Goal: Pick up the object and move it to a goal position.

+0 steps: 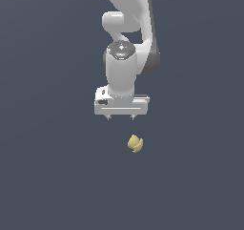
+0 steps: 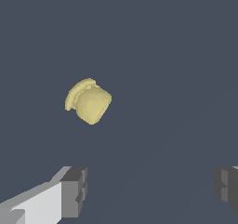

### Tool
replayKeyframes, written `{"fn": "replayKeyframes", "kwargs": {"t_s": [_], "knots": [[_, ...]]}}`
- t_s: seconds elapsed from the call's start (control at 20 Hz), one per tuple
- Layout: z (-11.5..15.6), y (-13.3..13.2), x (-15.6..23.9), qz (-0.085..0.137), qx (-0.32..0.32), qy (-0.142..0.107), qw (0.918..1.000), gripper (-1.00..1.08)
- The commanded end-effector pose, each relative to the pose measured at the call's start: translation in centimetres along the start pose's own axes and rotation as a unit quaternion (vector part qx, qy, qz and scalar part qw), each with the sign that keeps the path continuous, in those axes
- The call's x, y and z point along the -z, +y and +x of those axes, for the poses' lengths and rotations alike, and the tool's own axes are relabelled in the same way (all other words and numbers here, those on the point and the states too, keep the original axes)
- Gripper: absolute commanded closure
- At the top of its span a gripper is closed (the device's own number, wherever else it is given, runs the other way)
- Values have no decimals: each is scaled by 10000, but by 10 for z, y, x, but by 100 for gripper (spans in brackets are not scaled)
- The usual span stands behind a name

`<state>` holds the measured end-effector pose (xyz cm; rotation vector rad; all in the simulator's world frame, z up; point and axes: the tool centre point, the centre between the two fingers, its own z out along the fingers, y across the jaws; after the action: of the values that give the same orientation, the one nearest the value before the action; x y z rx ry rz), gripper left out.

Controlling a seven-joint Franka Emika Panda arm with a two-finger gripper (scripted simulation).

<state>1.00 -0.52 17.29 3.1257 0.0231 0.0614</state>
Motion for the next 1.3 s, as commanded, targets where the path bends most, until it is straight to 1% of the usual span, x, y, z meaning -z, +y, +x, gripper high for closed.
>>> {"fn": "replayKeyframes", "kwargs": {"t_s": [0.0, 0.4, 0.75, 1.0, 1.25], "knots": [[0, 0, 0, 0, 0, 0, 10000, -92], [0, -6, -1, 48, -111, -82, 9999, -92], [2, -7, -2, 49, -175, -84, 9998, -92], [7, -12, -8, 54, -385, -94, 9992, -92], [16, -19, -18, 59, -736, -112, 9972, -92]]}}
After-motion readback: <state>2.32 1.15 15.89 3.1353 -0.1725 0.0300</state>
